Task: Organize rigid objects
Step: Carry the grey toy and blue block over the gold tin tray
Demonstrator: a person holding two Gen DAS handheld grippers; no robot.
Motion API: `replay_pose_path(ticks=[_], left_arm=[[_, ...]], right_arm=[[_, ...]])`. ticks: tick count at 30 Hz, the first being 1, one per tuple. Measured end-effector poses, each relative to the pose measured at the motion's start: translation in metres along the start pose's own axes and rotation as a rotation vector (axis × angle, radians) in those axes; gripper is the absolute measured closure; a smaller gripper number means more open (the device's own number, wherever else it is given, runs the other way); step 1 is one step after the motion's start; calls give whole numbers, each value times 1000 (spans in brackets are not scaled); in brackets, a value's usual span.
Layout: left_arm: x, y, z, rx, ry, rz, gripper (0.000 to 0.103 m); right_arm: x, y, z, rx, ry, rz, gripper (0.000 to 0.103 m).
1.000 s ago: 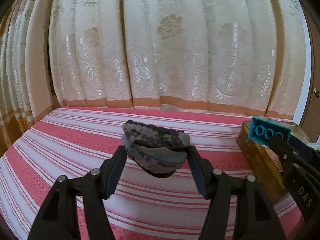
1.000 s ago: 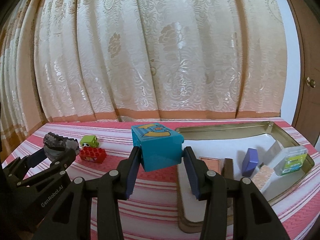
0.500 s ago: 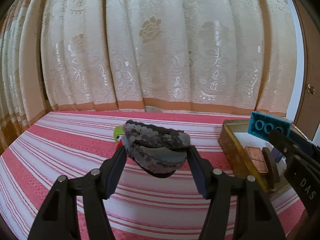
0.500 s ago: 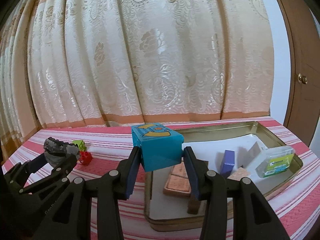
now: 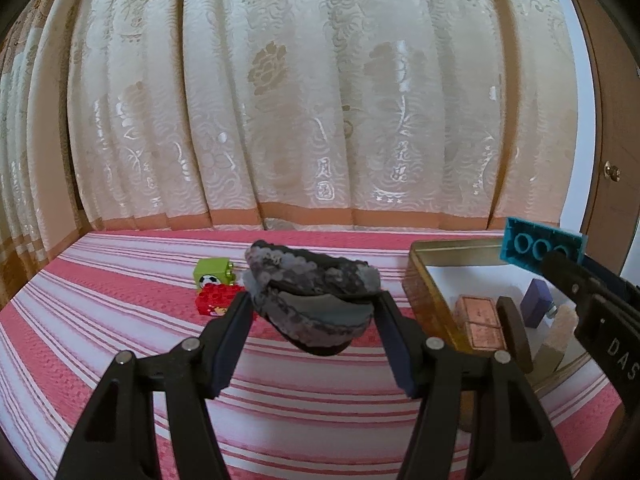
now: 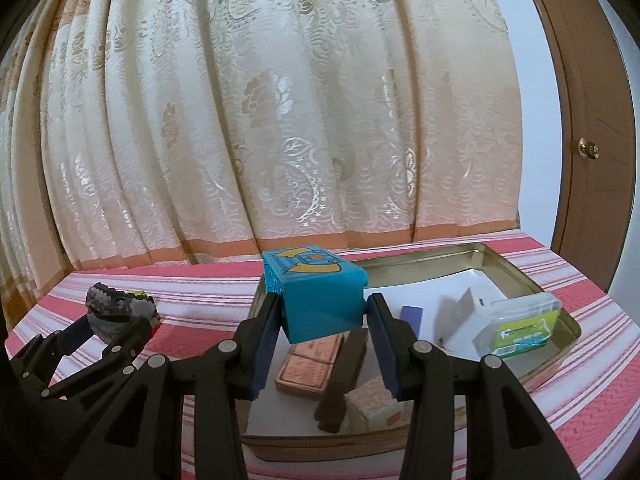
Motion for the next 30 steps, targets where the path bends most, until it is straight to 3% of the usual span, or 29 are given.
replay_pose_path(ticks=[30], left_arm=[[-4, -8, -65, 52, 82, -39, 41]], right_arm=[[4, -10, -74, -10, 117, -19, 56]])
Point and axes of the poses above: each gripper's, at about its wrist camera, not at the fingertips, and x roughly the way its jaws point, z to its left, y to its underside, the point moved 3 cm from there along x, roughly the way its jaws point, and after that the axes turned 2 degrees about z, right-handed, at the moved point
